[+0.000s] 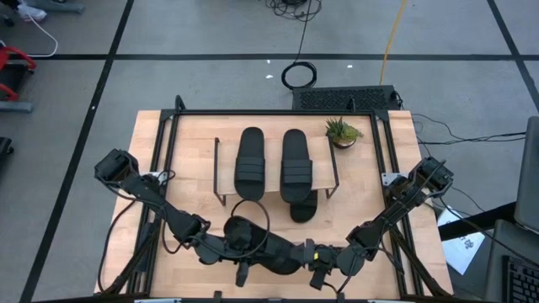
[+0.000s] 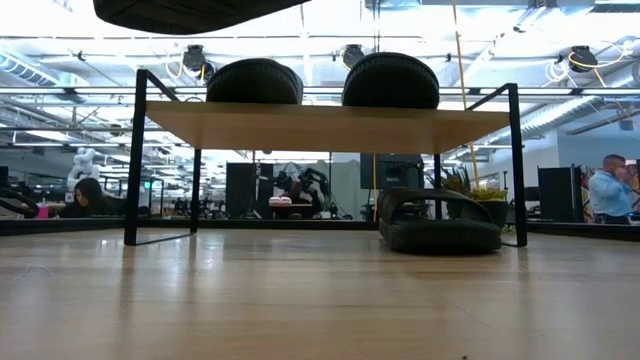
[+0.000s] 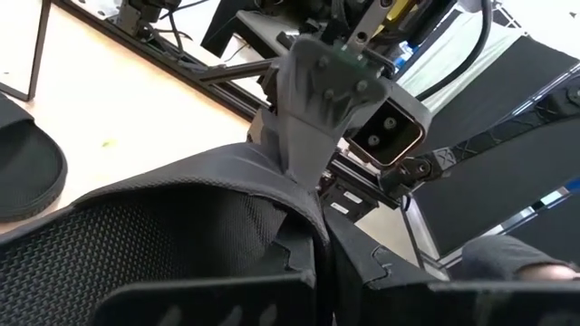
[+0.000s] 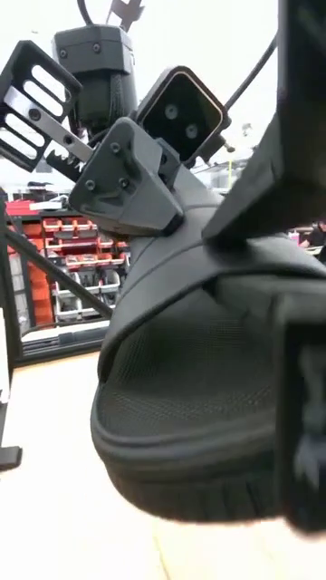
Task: Pick and place slides into the shelf
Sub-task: Put the black slide under the shelf
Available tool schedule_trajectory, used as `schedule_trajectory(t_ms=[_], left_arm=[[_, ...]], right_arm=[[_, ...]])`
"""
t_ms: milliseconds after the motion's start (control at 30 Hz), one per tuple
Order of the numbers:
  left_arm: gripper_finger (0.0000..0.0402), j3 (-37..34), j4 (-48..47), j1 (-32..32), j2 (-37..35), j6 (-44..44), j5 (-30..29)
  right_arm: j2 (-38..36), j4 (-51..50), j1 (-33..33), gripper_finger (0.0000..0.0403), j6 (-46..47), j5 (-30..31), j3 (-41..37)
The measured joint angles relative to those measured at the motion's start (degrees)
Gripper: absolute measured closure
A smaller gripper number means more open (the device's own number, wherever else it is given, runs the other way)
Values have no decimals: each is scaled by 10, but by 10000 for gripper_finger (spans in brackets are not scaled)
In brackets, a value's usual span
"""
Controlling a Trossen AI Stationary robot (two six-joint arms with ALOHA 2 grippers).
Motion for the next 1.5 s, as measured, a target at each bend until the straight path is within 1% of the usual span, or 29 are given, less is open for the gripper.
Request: schedule_trajectory(t_ms=[33, 67, 200, 300, 367, 600, 800, 933, 1033, 1167, 1300, 1433, 1500], left_arm=[[401, 0, 2, -2, 0, 0, 0], [401, 0, 3, -3, 0, 0, 0], [401, 0, 3, -3, 0, 0, 0], [388, 0, -1, -7, -1, 5, -10], [370, 1, -7, -13, -6, 8, -16], [294, 3, -16, -33, -33, 59, -27], [233, 3, -21, -44, -44, 78, -2], [201, 3, -28, -48, -45, 76, 27], [185, 3, -43, -48, -45, 66, 39], [175, 3, -57, -55, -45, 77, 45], [179, 3, -85, -65, -46, 111, 48], [190, 3, -86, -78, -46, 160, 49], [196, 3, -82, -82, -46, 201, 48]], right_arm=[[0, -3, 0, 377, 1, -1, 0], [-1, -5, 0, 387, 0, -3, 0], [-1, -7, 0, 396, 6, -1, 0], [1, 10, 7, 398, -19, 28, 0], [1, 22, 15, 399, -40, 48, 1], [0, 36, 41, 401, -43, 99, 6], [-1, 37, 64, 402, -27, 121, 12], [0, -2, 82, 402, -6, 127, 30], [0, -39, 97, 402, 14, 149, 40], [0, -95, 119, 402, 57, 181, 50], [0, -123, 145, 402, 92, 217, 56], [0, -123, 167, 402, 120, 231, 59], [0, -127, 174, 402, 132, 238, 59]])
